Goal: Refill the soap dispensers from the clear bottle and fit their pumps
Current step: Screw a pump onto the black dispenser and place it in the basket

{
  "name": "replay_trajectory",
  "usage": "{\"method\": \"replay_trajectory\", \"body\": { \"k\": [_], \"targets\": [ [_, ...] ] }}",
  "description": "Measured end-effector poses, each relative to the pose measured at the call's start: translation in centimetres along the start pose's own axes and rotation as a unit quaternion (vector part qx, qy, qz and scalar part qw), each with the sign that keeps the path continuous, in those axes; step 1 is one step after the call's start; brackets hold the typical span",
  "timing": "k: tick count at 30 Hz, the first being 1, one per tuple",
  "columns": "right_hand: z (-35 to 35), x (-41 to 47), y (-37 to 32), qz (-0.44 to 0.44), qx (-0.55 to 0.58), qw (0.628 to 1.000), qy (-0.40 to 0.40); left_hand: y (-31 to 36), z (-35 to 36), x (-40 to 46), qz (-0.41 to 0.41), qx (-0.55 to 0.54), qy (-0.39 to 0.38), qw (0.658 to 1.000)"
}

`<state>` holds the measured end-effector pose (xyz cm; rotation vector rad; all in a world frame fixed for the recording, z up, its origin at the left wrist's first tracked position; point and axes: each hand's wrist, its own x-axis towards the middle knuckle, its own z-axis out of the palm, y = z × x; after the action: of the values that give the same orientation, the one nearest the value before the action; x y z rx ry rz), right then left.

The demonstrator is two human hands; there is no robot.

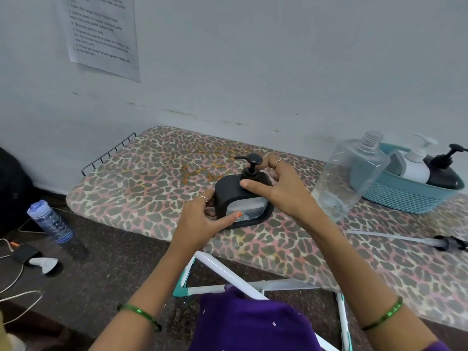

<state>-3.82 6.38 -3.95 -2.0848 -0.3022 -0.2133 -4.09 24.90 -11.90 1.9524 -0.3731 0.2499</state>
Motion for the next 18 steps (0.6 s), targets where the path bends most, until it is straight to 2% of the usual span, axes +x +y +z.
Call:
{"method": "replay_trajectory", "body": {
  "k": [2, 5, 12, 18],
  "targets": [
    [1.5, -0.4, -0.2, 0.013, 0.000, 0.998, 0.058, -0.2, 0.0, -0.1, 0.000, 0.001, 0.000, 1.000],
    [3.2, -0.9, 0.1, 0.004, -0.036, 0.994, 0.104, -0.6, 0.1, -0.5, -0.008, -0.006, -0.001, 1.000],
    [1.4, -1.5, -0.2, 0.008, -0.032, 0.999, 0.029, -1.0, 0.1, -0.5, -0.005, -0.006, 0.002, 1.000],
    [1.4, -1.7, -0.1, 0.032, -0.008, 0.997, 0.066, -0.7, 0.1, -0.5, -0.008, -0.009, 0.000, 1.000]
  ]
}}
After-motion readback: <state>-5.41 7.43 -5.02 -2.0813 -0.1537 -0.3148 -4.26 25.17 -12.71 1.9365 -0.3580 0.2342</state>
